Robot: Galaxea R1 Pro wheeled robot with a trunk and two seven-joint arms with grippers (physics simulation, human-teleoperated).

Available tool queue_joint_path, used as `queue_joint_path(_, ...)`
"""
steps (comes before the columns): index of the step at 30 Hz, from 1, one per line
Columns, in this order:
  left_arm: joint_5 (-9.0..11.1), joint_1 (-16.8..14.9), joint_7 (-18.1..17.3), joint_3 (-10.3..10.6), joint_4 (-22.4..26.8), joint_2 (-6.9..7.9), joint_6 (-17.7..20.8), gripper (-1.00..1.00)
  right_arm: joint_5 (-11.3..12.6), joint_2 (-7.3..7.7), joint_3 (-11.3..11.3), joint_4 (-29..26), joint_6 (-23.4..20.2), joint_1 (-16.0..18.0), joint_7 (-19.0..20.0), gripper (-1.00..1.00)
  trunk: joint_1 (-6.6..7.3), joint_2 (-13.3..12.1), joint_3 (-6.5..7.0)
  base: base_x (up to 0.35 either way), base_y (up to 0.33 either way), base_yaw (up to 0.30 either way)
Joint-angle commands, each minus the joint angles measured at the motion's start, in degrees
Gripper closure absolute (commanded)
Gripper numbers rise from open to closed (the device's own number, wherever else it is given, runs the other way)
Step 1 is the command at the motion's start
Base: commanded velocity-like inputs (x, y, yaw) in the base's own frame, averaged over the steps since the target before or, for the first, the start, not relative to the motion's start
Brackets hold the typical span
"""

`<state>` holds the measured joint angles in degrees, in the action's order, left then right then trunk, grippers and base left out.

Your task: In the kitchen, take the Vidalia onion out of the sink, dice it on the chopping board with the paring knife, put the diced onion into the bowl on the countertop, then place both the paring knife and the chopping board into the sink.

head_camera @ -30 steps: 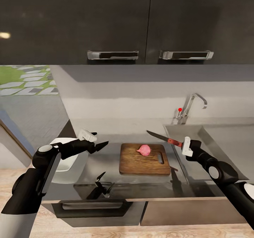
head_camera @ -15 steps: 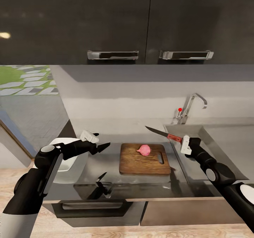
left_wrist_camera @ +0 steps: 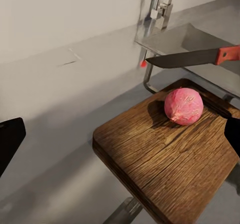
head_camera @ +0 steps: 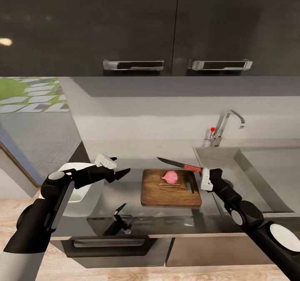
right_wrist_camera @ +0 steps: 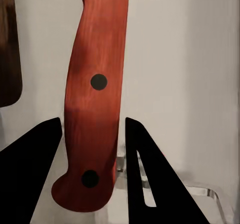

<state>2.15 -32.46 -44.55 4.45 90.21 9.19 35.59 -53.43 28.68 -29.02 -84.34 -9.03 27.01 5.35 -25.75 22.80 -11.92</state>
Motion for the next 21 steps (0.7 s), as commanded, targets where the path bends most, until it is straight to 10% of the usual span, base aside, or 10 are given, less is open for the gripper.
queue_joint_path(1,0.2,-0.1,0.0,0.0,0.0,0.03,0.4,-1.0,-0.6,0.06,-0.3,-0.1,-0.4,0.1,0.1,1.0,-0.04,0.1,-0.12,0.0,0.0,0.0)
queue_joint_path(21,0.2,-0.1,0.0,0.0,0.0,0.12,0.4,-1.0,-0.5,0.36,-0.8,1.4,0.0,0.1,-5.2,1.0,-0.04,0.1,-0.12,0.0,0.0,0.0)
